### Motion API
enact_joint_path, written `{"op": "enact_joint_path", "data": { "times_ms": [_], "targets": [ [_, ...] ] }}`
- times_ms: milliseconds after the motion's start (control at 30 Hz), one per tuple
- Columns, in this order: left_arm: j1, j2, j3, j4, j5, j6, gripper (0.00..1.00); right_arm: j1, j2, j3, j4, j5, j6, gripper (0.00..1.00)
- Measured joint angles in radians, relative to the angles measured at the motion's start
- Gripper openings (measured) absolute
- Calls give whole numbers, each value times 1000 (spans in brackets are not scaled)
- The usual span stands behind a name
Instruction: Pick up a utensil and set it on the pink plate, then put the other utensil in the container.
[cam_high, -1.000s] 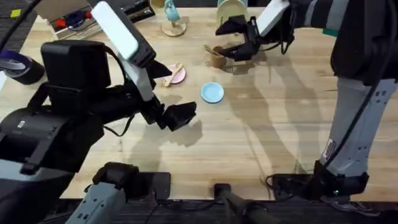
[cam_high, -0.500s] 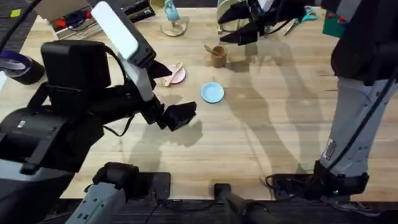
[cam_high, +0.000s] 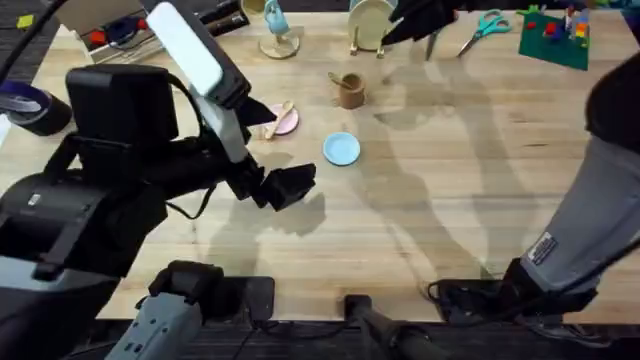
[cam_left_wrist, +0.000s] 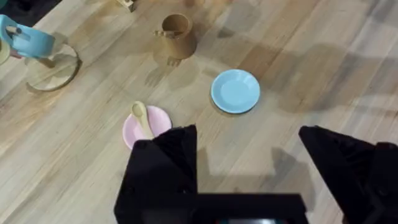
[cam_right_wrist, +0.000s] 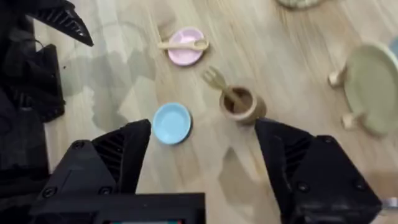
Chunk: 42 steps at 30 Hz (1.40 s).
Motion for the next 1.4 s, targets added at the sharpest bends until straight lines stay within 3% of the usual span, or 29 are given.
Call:
{"op": "enact_joint_path", "data": {
  "times_ms": [333,533,733,933,1167,1400],
  "targets": [
    [0,0,0,0,0,0,993,11,-144,0,-98,218,239,996],
    [0,0,0,0,0,0,993,59,-222,0,-219,340,308,996],
    [0,0,0,0,0,0,993,93,-272,-23,-218,411,369,996],
    [0,0,0,0,0,0,993,94,-440,-265,-98,483,450,996],
    [0,0,0,0,0,0,993,93,-796,-677,151,550,566,996],
    [0,0,0,0,0,0,993,88,-1130,-880,192,620,672,996]
  ]
}}
